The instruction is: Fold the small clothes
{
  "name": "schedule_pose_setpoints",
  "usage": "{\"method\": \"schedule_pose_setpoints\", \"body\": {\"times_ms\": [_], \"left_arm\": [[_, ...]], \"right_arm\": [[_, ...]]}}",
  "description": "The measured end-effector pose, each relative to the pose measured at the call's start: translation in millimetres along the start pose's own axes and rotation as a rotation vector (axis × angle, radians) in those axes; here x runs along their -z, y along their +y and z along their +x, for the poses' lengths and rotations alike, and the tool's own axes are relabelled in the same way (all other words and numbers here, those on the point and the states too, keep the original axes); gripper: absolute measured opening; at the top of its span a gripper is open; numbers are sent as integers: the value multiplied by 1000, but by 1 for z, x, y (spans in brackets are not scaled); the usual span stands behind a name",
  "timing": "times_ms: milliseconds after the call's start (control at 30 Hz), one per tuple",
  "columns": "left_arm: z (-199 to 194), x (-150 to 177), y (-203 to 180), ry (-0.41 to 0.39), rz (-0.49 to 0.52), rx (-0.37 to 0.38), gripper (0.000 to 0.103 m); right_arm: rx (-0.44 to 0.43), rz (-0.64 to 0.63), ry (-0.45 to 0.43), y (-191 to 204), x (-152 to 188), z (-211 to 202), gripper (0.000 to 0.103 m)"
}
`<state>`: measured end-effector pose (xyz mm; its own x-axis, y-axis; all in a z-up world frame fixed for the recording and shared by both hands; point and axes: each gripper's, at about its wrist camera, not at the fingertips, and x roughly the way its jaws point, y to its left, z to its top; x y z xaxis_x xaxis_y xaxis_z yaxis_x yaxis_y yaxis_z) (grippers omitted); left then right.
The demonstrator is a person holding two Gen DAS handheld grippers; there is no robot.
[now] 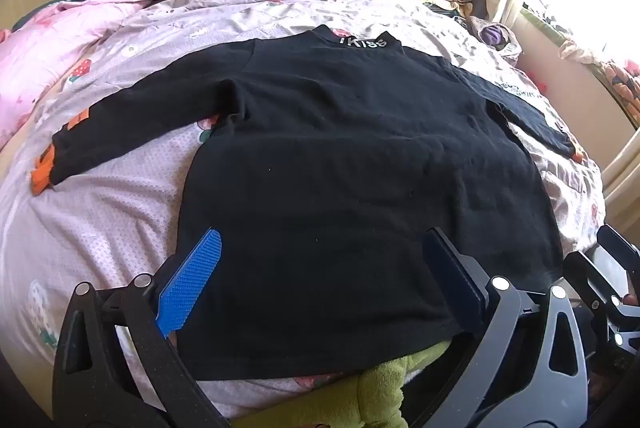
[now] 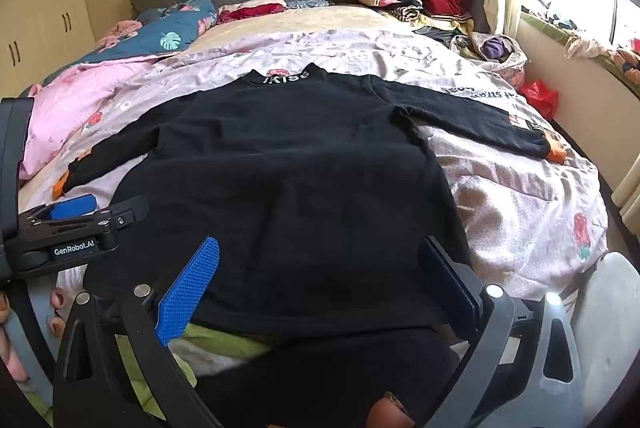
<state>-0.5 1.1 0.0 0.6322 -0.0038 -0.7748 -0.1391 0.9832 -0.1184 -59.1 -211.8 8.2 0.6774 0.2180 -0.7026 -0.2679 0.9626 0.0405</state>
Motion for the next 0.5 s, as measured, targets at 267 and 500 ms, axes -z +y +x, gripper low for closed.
{"method": "schedule_pose_setpoints", "body": {"times_ms": [267, 500], "left_arm": [[2, 0, -4, 3, 8, -2, 95], [-1, 0, -6, 0, 6, -1, 95]], "right_arm": [[20, -4, 2, 4, 0, -3, 99], [3, -4, -20, 6, 1, -6, 99]]}}
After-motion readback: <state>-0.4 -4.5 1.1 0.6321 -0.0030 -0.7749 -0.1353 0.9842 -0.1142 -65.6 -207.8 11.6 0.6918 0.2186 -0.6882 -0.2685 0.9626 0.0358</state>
